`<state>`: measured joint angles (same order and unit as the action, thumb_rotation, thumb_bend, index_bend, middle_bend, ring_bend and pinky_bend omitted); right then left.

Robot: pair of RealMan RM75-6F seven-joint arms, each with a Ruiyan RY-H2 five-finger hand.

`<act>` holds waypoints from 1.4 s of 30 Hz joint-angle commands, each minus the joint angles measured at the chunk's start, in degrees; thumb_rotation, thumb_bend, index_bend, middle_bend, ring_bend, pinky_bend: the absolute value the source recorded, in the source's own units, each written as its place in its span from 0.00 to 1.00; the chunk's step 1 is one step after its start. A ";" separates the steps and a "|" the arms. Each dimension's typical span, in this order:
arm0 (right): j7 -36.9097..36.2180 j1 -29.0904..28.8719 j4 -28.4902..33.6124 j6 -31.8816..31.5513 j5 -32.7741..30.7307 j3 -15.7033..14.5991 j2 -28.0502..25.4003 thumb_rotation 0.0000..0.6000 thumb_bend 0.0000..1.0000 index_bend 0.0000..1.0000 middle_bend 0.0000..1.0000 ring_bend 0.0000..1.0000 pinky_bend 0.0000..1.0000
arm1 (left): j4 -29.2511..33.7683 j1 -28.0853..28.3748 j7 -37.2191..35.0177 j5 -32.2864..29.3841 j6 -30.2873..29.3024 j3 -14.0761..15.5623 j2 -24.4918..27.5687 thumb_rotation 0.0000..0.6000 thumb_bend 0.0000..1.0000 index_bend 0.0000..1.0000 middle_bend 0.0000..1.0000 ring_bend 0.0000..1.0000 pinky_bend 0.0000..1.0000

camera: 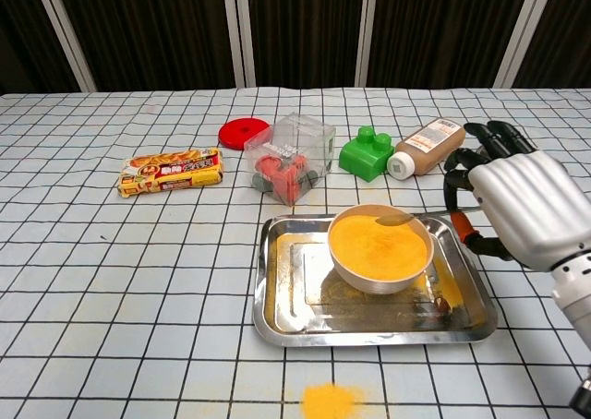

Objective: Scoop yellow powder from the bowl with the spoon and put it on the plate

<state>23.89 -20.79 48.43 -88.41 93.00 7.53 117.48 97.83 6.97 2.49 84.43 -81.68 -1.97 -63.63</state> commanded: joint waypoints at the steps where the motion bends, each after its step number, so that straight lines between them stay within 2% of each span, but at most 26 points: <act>1: 0.22 -0.21 -0.45 0.02 0.04 -0.16 0.41 1.00 0.61 0.86 0.30 0.01 0.00 | 0.04 0.03 -0.11 0.01 0.05 0.01 0.05 1.00 0.00 0.00 0.00 0.00 0.00; 8: 0.52 -0.22 -1.58 -0.20 0.24 -0.96 1.42 1.00 0.61 0.82 0.30 0.01 0.00 | 0.16 0.07 -0.24 0.04 0.12 0.04 0.14 1.00 0.00 0.00 0.00 0.00 0.00; 11: 0.92 -0.23 -1.85 -0.37 0.33 -1.17 1.79 1.00 0.61 0.73 0.30 0.01 0.00 | 0.20 0.05 -0.19 -0.01 0.10 0.04 0.15 1.00 0.00 0.00 0.00 0.00 0.00; 15: 1.56 -0.19 -1.97 -0.75 0.60 -1.53 2.06 1.00 0.61 0.51 0.28 0.00 0.00 | 0.19 0.05 -0.12 -0.05 0.12 0.06 0.14 1.00 0.00 0.00 0.00 0.00 0.00; 18: 2.39 0.01 -2.09 -1.13 0.79 -1.89 2.18 1.00 0.61 0.40 0.26 0.00 0.00 | 0.20 0.08 -0.09 -0.10 0.16 0.04 0.15 1.00 0.00 0.00 0.00 0.00 0.00; 29: 3.37 0.62 -1.65 -1.77 1.04 -2.84 1.93 1.00 0.59 0.23 0.20 0.00 0.00 | 0.25 0.13 -0.14 0.00 0.19 0.10 0.19 1.00 0.00 0.00 0.00 0.00 0.00; 31: 3.96 0.84 -1.66 -1.85 1.06 -3.07 1.89 1.00 0.58 0.18 0.18 0.00 0.00 | 0.24 0.11 -0.20 0.03 0.12 0.09 0.20 1.00 0.00 0.00 0.00 0.00 0.00; 34: 4.50 1.07 -1.40 -2.18 1.21 -3.29 1.66 1.00 0.55 0.06 0.14 0.00 0.00 | 0.21 0.10 -0.29 0.05 0.10 0.10 0.21 1.00 0.00 0.00 0.00 0.00 0.00; 36: 5.08 1.31 -0.98 -2.31 1.10 -3.32 1.42 1.00 0.53 0.02 0.12 0.00 0.00 | 0.20 0.13 -0.33 0.04 0.18 0.12 0.21 1.00 0.00 0.00 0.00 0.00 0.00; 42: 7.47 2.46 1.34 -2.59 0.85 -3.83 -0.05 1.00 0.49 0.00 0.10 0.00 0.00 | 0.24 0.18 -0.19 0.06 0.29 0.18 0.24 1.00 0.00 0.00 0.00 0.00 0.00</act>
<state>31.06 -18.58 49.45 -90.95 93.92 3.87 117.70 98.07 7.16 2.30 84.49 -81.40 -1.79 -63.39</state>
